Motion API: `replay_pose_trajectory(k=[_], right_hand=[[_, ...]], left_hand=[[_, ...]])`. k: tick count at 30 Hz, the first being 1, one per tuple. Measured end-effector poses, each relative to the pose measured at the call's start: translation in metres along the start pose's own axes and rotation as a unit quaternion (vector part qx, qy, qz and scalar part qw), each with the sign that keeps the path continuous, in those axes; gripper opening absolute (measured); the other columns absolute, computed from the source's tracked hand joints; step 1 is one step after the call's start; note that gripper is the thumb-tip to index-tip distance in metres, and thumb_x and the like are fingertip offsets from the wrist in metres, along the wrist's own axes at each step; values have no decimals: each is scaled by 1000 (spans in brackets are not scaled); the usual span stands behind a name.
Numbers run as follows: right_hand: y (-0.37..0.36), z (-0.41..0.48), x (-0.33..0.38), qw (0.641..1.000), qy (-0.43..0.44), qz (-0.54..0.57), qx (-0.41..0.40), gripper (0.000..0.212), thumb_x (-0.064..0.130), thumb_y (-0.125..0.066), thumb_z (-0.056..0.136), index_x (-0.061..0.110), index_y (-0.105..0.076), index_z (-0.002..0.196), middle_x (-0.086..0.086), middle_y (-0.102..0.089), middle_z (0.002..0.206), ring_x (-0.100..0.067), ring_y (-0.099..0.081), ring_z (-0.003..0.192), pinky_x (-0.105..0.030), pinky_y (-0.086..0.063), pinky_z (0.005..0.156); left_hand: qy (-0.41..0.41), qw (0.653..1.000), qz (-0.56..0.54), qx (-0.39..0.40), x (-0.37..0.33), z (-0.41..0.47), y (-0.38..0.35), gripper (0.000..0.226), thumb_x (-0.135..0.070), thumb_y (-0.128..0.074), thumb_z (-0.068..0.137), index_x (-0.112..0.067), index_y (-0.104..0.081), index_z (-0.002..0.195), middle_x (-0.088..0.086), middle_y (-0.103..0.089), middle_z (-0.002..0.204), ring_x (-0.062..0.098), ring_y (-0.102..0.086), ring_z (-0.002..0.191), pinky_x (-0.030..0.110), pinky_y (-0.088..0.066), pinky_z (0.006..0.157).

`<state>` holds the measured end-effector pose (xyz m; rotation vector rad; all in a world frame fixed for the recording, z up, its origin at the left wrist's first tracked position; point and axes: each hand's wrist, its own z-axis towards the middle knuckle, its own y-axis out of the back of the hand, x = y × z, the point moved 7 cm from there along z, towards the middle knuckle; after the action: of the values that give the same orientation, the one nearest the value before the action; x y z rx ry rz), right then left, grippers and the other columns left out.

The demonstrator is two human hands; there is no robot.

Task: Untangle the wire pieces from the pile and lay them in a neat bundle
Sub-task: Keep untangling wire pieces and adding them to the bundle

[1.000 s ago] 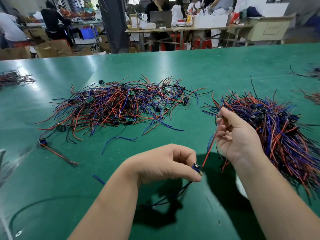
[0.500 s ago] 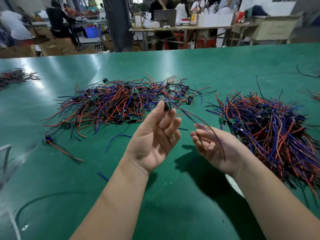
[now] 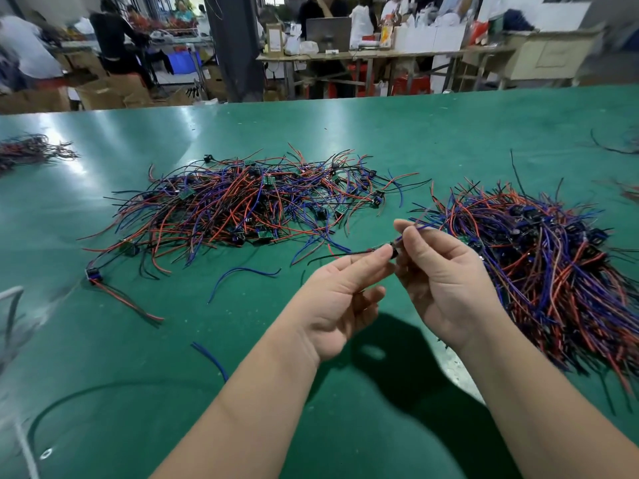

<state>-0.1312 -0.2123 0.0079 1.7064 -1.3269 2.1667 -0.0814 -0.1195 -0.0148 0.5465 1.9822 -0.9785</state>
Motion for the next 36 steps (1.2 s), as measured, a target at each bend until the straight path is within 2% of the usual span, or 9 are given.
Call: replay_pose_trajectory(k=[6, 9, 11, 14, 17, 20, 22, 29, 36], right_hand=[[6, 0, 18, 1000, -6, 24, -4, 16, 22, -61, 70, 17, -74, 62, 3, -67, 64, -5, -60, 52, -14, -47, 48], [6, 0, 26, 987, -67, 133, 52, 10, 27, -75, 62, 17, -73, 65, 5, -61, 62, -5, -54, 46, -11, -42, 41], [-1, -4, 25, 969, -111, 184, 118, 25, 21, -86, 51, 12, -72, 70, 5, -59, 61, -4, -51, 45, -12, -42, 40], [-3, -5, 15, 979, -132, 80, 133, 16, 25, -78, 60, 11, -74, 68, 4, -58, 58, -3, -48, 44, -12, -41, 39], [1, -3, 5, 985, -105, -94, 97, 17, 25, -67, 64, 12, -77, 68, 1, -63, 59, -5, -53, 48, -13, -45, 44], [6, 0, 0, 967, -67, -232, 81, 25, 30, -73, 59, 8, -76, 71, -9, -64, 64, -18, -45, 56, -21, -38, 49], [10, 1, -1, 953, -61, -287, 72, 12, 19, -72, 73, 8, -75, 76, -9, -67, 64, -17, -39, 57, -18, -32, 46], [22, 6, 1, 966, -83, -243, 0, 11, -2, -59, 88, 6, -66, 87, -10, -70, 64, -5, -38, 37, -12, -33, 40], [39, 11, 17, 979, -51, -176, -88, 11, -3, -62, 84, 5, -63, 76, -7, -68, 58, -3, -49, 39, -13, -40, 38]], left_hand=[[-34, 997, 54, -52, -10, 1, 11, 44, -64, -67, 53, -23, -70, 65, -10, -68, 66, 2, -54, 45, 13, -41, 42], [-63, 981, -48, -177, -25, 2, 48, 48, -55, -63, 77, -20, -58, 46, -8, -51, 49, 6, -39, 36, 14, -33, 38], [-75, 972, -103, -197, -32, 1, 62, 44, -47, -56, 86, -21, -50, 51, -8, -44, 50, 7, -33, 36, 13, -29, 38], [-51, 989, 3, -136, -33, 1, 53, 44, -51, -56, 83, -21, -63, 52, -8, -55, 54, 6, -45, 39, 14, -35, 41], [-5, 987, 163, -1, -19, -3, 18, 46, -65, -63, 58, -21, -75, 61, -3, -70, 67, 10, -64, 53, 16, -47, 48], [-35, 977, 207, 27, -8, -2, 4, 33, -43, -77, 63, -10, -75, 67, 10, -65, 68, 11, -55, 49, 20, -47, 54], [-51, 976, 213, 13, -4, 2, 6, 24, -25, -76, 76, -5, -73, 63, 13, -59, 62, 11, -48, 44, 23, -44, 54], [4, 960, 274, 63, 4, -1, 5, 23, -16, -73, 81, -13, -71, 58, 6, -70, 64, 13, -64, 52, 19, -51, 51], [49, 884, 417, 205, 16, -21, -12, 15, -16, -72, 83, -19, -70, 68, -2, -70, 67, 8, -64, 60, 17, -51, 57]])
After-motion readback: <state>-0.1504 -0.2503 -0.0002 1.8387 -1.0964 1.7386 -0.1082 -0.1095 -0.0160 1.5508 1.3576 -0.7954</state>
